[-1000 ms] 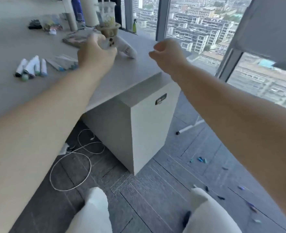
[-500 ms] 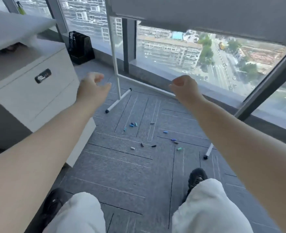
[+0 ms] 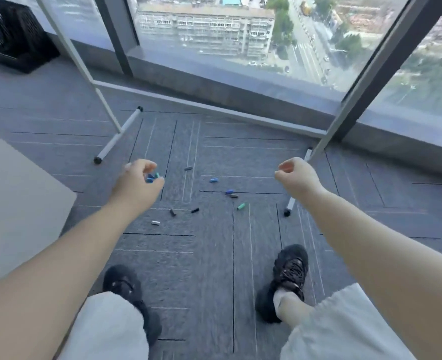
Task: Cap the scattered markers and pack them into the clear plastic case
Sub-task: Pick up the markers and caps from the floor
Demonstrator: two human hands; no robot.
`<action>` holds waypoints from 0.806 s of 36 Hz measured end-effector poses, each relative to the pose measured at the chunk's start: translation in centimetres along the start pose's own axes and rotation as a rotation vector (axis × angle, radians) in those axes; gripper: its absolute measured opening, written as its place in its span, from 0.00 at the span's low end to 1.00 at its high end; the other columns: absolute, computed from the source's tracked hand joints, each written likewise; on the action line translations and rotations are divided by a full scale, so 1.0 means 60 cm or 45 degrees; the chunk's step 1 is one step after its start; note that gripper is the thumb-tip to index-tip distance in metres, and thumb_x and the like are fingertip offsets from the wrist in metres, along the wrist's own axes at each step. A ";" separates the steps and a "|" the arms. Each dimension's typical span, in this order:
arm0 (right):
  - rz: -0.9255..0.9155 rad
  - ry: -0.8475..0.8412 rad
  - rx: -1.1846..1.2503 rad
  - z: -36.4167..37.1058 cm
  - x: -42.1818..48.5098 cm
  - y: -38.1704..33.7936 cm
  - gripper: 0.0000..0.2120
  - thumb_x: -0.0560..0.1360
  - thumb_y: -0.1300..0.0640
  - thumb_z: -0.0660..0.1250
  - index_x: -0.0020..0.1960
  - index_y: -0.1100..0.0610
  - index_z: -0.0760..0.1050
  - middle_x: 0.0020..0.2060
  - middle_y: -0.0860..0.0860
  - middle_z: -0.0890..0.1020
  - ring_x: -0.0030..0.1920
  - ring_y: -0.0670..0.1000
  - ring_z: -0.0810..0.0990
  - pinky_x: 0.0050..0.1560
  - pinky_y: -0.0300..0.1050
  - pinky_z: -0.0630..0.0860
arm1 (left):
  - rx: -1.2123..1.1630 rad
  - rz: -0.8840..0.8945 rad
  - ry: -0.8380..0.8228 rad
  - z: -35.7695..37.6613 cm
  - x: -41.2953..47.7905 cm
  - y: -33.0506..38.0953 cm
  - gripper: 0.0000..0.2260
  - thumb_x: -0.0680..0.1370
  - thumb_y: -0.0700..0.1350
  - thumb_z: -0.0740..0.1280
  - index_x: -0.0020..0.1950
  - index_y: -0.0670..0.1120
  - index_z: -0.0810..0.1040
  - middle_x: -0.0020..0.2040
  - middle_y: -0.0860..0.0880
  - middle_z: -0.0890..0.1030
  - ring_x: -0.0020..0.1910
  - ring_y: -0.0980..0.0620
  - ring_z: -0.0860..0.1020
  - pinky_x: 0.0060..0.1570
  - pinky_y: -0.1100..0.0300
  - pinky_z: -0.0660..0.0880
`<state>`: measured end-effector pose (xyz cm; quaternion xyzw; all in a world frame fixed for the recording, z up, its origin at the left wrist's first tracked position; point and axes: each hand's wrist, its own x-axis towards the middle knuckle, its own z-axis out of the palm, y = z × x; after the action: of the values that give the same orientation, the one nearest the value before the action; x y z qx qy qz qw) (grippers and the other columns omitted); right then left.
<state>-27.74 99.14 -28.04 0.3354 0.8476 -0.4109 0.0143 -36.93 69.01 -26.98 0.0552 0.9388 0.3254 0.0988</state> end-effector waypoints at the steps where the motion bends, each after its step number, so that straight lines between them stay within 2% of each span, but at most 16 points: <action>1: 0.013 -0.015 -0.003 0.022 0.014 0.013 0.14 0.76 0.57 0.62 0.61 0.59 0.72 0.54 0.52 0.77 0.45 0.52 0.76 0.42 0.44 0.74 | 0.007 -0.025 -0.013 0.017 0.016 -0.019 0.14 0.75 0.45 0.68 0.60 0.47 0.75 0.62 0.45 0.74 0.51 0.50 0.73 0.57 0.56 0.70; 5: 0.104 -0.085 -0.069 0.109 0.071 0.068 0.14 0.76 0.56 0.63 0.61 0.58 0.72 0.53 0.52 0.77 0.44 0.51 0.75 0.42 0.42 0.70 | 0.055 -0.145 -0.093 0.092 0.071 -0.086 0.15 0.75 0.47 0.68 0.61 0.47 0.75 0.61 0.46 0.74 0.58 0.46 0.74 0.61 0.51 0.71; 9: 0.163 -0.165 -0.132 0.182 0.123 0.120 0.16 0.75 0.54 0.65 0.61 0.57 0.71 0.54 0.52 0.77 0.50 0.53 0.77 0.51 0.49 0.76 | 0.093 -0.186 -0.183 0.170 0.119 -0.134 0.16 0.76 0.49 0.68 0.62 0.49 0.74 0.61 0.48 0.74 0.58 0.46 0.75 0.61 0.50 0.71; 13: 0.217 -0.180 -0.164 0.241 0.172 0.165 0.16 0.74 0.50 0.68 0.59 0.55 0.71 0.55 0.52 0.76 0.52 0.54 0.77 0.53 0.55 0.78 | 0.087 -0.212 -0.277 0.247 0.161 -0.173 0.17 0.75 0.49 0.68 0.63 0.48 0.74 0.62 0.47 0.74 0.59 0.46 0.74 0.61 0.49 0.71; 16: 0.247 -0.187 -0.226 0.276 0.205 0.196 0.19 0.73 0.48 0.70 0.59 0.56 0.71 0.54 0.52 0.77 0.53 0.53 0.76 0.54 0.52 0.76 | 0.106 -0.246 -0.338 0.298 0.186 -0.198 0.17 0.75 0.50 0.69 0.62 0.48 0.74 0.62 0.47 0.74 0.59 0.46 0.74 0.61 0.50 0.71; 20: 0.296 -0.204 -0.302 0.317 0.250 0.236 0.21 0.72 0.48 0.71 0.60 0.57 0.71 0.53 0.52 0.77 0.52 0.53 0.76 0.52 0.48 0.74 | 0.210 -0.247 -0.415 0.352 0.219 -0.224 0.18 0.75 0.52 0.69 0.63 0.50 0.74 0.62 0.49 0.74 0.58 0.47 0.74 0.58 0.52 0.71; 23: 0.318 -0.224 -0.358 0.347 0.284 0.260 0.23 0.72 0.48 0.71 0.61 0.57 0.71 0.54 0.53 0.77 0.52 0.54 0.77 0.52 0.48 0.74 | 0.311 -0.211 -0.475 0.386 0.245 -0.242 0.18 0.75 0.51 0.68 0.64 0.50 0.73 0.64 0.49 0.73 0.61 0.47 0.73 0.58 0.53 0.70; 29: 0.345 -0.226 -0.472 0.414 0.343 0.299 0.27 0.70 0.45 0.72 0.63 0.57 0.70 0.59 0.54 0.74 0.58 0.55 0.74 0.53 0.50 0.74 | 0.365 -0.190 -0.560 0.469 0.304 -0.267 0.19 0.74 0.53 0.70 0.64 0.52 0.73 0.63 0.49 0.73 0.62 0.47 0.71 0.59 0.49 0.72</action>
<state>-39.49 100.89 -62.99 0.4000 0.8513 -0.2704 0.2051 -49.11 76.43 -61.32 0.0688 0.9327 0.1611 0.3153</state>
